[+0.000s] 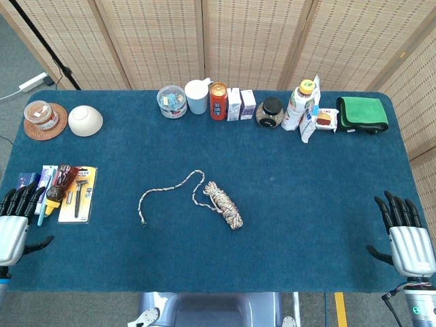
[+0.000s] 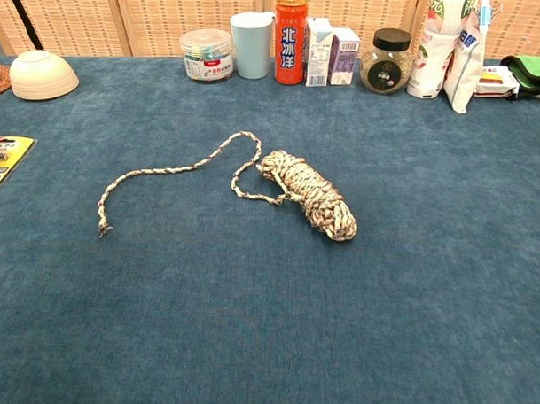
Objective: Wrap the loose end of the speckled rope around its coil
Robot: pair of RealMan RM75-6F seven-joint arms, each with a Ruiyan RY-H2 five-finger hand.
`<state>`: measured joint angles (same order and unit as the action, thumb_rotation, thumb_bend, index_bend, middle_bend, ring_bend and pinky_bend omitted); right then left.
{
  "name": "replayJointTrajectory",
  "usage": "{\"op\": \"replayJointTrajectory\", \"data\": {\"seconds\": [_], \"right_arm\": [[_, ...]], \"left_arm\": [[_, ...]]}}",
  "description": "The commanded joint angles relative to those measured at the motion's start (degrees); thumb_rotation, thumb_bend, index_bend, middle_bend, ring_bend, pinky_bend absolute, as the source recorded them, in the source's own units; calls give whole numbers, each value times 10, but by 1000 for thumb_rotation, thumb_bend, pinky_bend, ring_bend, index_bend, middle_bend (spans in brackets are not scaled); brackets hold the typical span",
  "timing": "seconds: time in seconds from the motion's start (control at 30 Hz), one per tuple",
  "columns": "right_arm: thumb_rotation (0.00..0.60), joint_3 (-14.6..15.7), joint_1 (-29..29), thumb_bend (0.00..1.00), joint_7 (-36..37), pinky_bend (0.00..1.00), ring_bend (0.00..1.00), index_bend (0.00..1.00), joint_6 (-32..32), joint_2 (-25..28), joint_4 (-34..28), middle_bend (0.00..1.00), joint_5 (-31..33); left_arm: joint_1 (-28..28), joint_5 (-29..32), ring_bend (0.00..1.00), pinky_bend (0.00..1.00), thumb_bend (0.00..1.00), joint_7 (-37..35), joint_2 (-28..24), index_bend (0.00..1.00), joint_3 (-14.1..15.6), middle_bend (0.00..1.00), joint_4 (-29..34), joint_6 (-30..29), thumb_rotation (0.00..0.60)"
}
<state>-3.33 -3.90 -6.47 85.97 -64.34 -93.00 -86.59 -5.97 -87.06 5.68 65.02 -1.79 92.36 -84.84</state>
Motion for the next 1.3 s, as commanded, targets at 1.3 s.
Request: {"op": "replayJointTrajectory", "data": {"seconds": [1.3], "right_arm": [[600,16,-18,0,6,0,0,0,-35,-1,-4,0,-24]], "left_arm": [[-210,153,0,0,21,86,249,0,-104,0,-109,211,600]]}}
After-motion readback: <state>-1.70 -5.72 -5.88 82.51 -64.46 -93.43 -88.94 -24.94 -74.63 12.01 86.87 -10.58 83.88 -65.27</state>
